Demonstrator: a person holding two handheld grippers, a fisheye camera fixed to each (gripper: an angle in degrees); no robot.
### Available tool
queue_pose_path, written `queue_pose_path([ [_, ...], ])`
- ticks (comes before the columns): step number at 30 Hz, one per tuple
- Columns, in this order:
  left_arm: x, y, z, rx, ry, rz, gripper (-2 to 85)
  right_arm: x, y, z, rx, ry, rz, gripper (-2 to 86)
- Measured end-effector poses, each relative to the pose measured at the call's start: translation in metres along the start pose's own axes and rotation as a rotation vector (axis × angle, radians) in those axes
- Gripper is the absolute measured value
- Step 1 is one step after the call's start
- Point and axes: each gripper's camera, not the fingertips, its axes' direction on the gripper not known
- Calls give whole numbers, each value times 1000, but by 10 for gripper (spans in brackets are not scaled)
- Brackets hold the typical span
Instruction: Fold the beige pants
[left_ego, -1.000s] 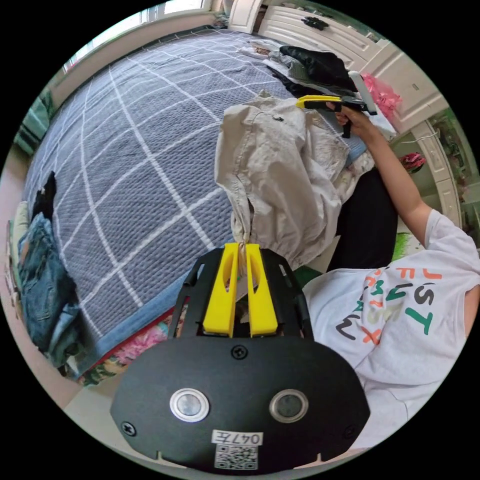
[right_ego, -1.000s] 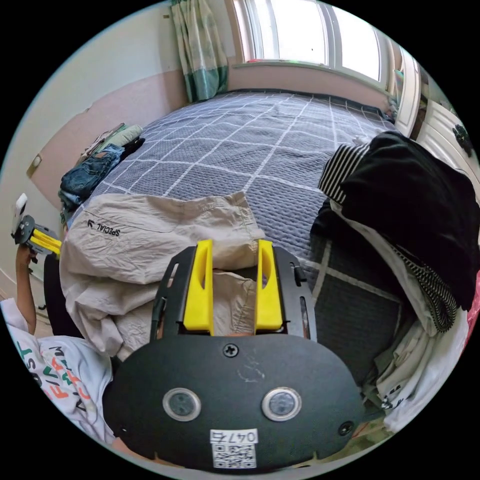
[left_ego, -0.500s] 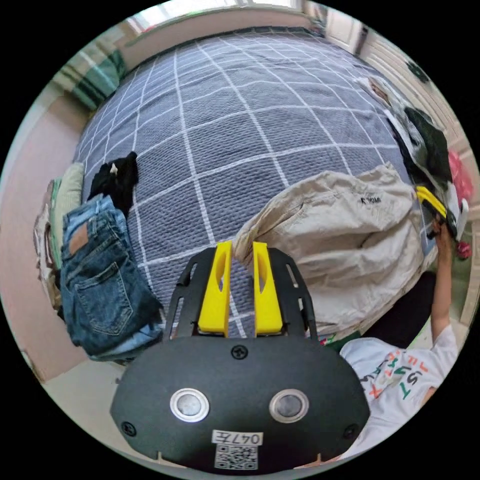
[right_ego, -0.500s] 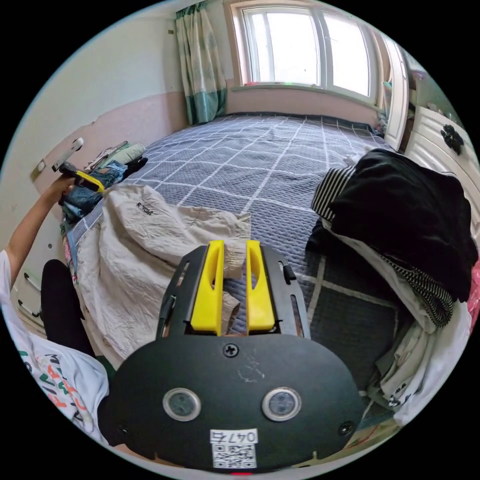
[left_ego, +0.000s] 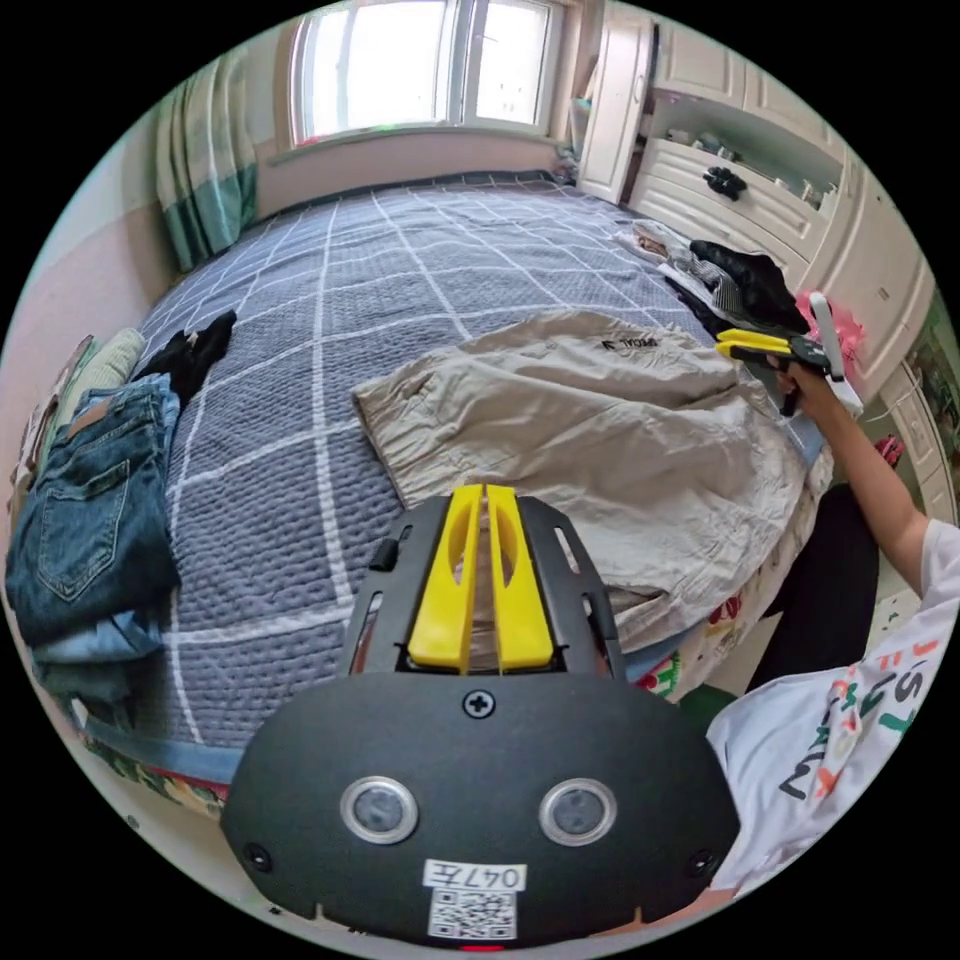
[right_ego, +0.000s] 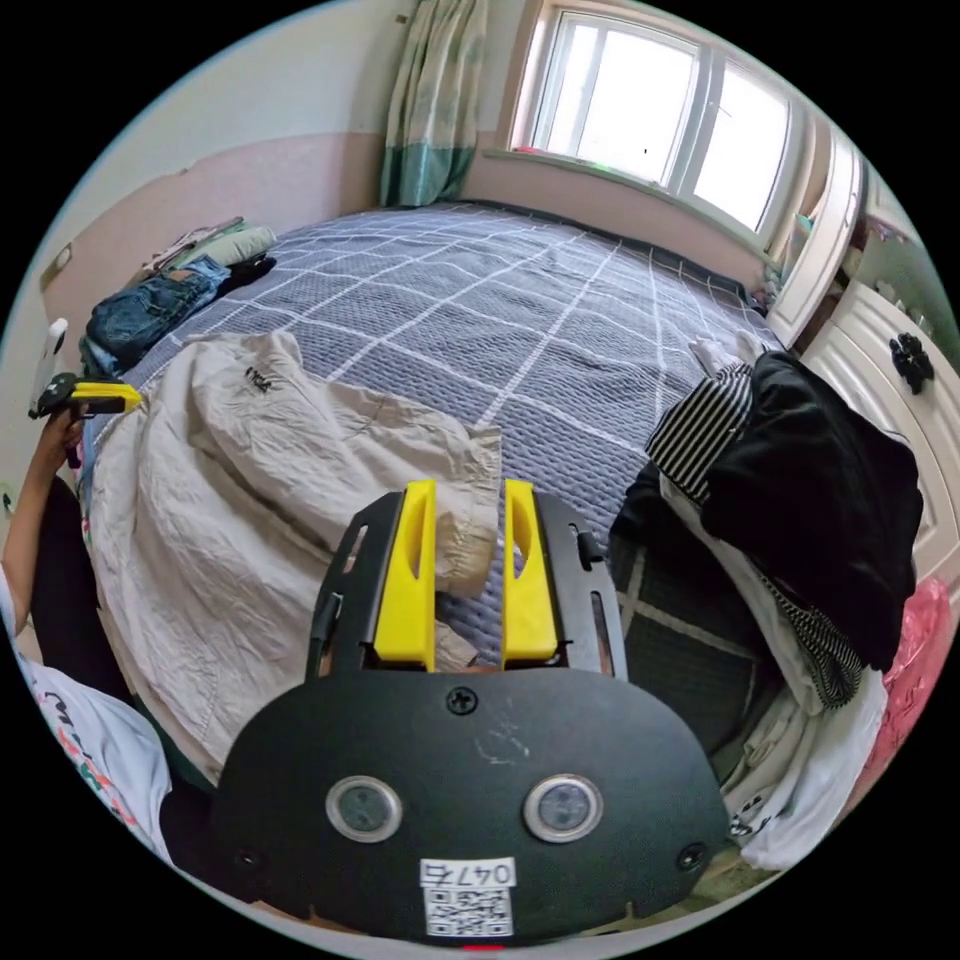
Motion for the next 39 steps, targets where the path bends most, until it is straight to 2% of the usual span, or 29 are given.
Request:
queue_pose_path([
  [4, 1, -11, -6, -33, -13, 82, 9, -6, -29, 22, -89, 3, -25, 92],
  [7, -11, -13, 5, -113, 31, 58, 8, -8, -48, 49, -177, -109, 3, 108],
  [9, -22, -13, 9, -133, 107, -6, 5, -14, -52, 59, -202, -105, 14, 74],
  [12, -31, -14, 9, -151, 181, -27, 1, -37, -53, 52, -193, -105, -100, 13],
  [16, -41, -16, 11, -175, 211, -42, -2, -62, -56, 23, -152, 50, -222, 1],
  [20, -44, -18, 10, -170, 203, -34, -4, -45, -55, -21, 20, 173, -100, 4],
  [22, -42, -19, 9, -172, 189, -15, -3, -34, -50, -10, -61, 221, -57, 10],
  [23, -40, -21, 8, -171, 178, 2, -1, -29, -44, 7, -178, 252, -74, 15],
  [25, -36, -22, 6, -177, 149, 27, 3, -25, -31, 20, -295, 292, -81, 22],
  [27, -34, -22, 1, -173, 104, 50, 13, -25, -18, -2, -204, 279, -38, 33],
  [29, -32, -20, -6, -173, 80, 75, 26, -33, 2, -47, -83, 158, 18, 52],
  [32, -27, -13, -19, -204, 54, 131, 69, -60, 41, -94, -55, 36, -15, 74],
  [35, -31, -2, -28, -220, -35, 138, 97, -86, 94, -127, 29, 16, -6, 75],
  [37, -40, 1, -32, -216, -50, 99, 104, -91, 121, -137, 3, 35, 36, 74],
  [39, -57, 5, -35, -206, 24, 29, 114, -89, 143, -138, -52, 81, 83, 70],
])
